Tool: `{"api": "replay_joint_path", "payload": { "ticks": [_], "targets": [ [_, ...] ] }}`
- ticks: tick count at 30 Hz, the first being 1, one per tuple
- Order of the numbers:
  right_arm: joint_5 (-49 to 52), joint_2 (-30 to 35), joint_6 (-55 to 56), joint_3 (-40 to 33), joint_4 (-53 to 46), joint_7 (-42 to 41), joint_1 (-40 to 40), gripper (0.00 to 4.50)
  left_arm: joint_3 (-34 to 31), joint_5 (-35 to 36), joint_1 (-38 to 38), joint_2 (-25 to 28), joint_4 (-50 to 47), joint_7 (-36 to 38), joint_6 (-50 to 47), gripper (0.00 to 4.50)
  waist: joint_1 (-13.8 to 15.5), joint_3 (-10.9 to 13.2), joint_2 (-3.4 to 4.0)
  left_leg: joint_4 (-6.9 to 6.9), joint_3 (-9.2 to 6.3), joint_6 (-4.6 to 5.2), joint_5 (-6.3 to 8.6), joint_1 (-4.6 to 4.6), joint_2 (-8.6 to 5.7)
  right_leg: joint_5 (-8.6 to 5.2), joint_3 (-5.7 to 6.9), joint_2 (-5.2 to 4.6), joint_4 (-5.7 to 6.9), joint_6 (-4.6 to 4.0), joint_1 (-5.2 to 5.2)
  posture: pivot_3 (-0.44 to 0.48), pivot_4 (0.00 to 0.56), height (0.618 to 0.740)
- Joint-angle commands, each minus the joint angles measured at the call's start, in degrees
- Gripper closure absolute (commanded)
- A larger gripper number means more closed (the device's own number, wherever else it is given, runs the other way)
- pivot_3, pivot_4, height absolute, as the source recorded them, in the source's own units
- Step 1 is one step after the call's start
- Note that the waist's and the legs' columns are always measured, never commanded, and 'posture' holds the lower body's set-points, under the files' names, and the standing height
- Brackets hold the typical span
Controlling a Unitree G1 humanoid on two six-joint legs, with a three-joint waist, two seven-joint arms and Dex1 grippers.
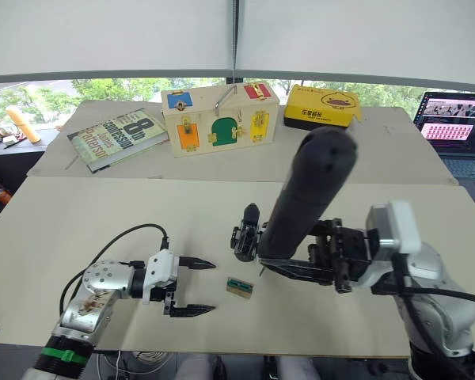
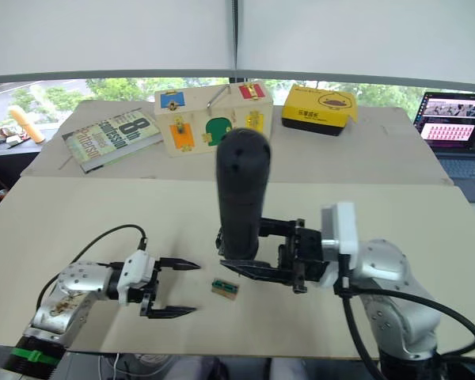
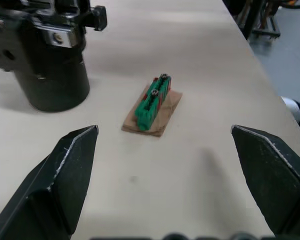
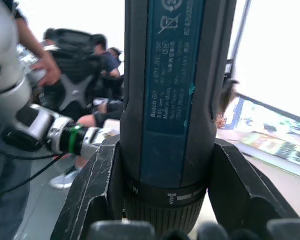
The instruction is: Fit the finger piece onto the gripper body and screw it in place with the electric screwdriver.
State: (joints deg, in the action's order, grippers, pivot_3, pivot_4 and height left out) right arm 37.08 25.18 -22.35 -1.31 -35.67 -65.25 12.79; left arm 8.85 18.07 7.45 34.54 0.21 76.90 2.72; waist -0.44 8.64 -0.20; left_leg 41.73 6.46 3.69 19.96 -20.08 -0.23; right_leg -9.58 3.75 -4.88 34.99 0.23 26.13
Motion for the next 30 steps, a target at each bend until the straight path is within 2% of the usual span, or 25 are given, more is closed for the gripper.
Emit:
{"api": "replay_joint_path", "payload": {
  "ticks": [1,7,13,30],
  "targets": [
    [-0.35,0.15,5.04,2.36,1.59,-2.56,1.92,2.59,1.66,-0.85,1.64,-0.93,0.38,-0.25,1.14,0.00,-0.03,0.00,0.00,0.00,0.00,0.00,0.00,-0.01,0.01,0.00,0.00,0.00,0.00,0.00,0.01,0.000,0.150,0.740],
    [-2.84,-0.24,8.62,5.43,6.39,-3.14,2.78,2.59,4.19,-3.54,3.75,-3.92,3.73,-2.38,2.33,0.00,-0.05,0.00,0.00,0.00,-0.02,0.01,0.00,-0.01,0.01,0.00,0.01,0.00,-0.01,-0.01,0.01,0.000,0.150,0.740],
    [-5.18,0.72,11.74,8.65,7.51,-4.33,1.55,2.59,6.58,-6.00,4.42,-4.74,7.04,-1.74,5.23,0.00,0.18,0.00,0.00,0.00,-0.05,0.02,0.01,-0.02,0.03,0.01,0.00,-0.02,0.00,-0.01,0.01,0.000,0.150,0.740],
    [-5.75,1.10,12.06,10.46,8.90,-3.26,1.84,2.59,7.99,-5.49,4.28,-5.79,6.82,-2.12,3.10,0.00,1.11,-0.01,0.01,0.08,-0.07,0.16,0.06,-0.02,0.01,0.02,0.03,-0.20,0.01,-0.02,-0.01,0.000,0.150,0.740]
  ]
}}
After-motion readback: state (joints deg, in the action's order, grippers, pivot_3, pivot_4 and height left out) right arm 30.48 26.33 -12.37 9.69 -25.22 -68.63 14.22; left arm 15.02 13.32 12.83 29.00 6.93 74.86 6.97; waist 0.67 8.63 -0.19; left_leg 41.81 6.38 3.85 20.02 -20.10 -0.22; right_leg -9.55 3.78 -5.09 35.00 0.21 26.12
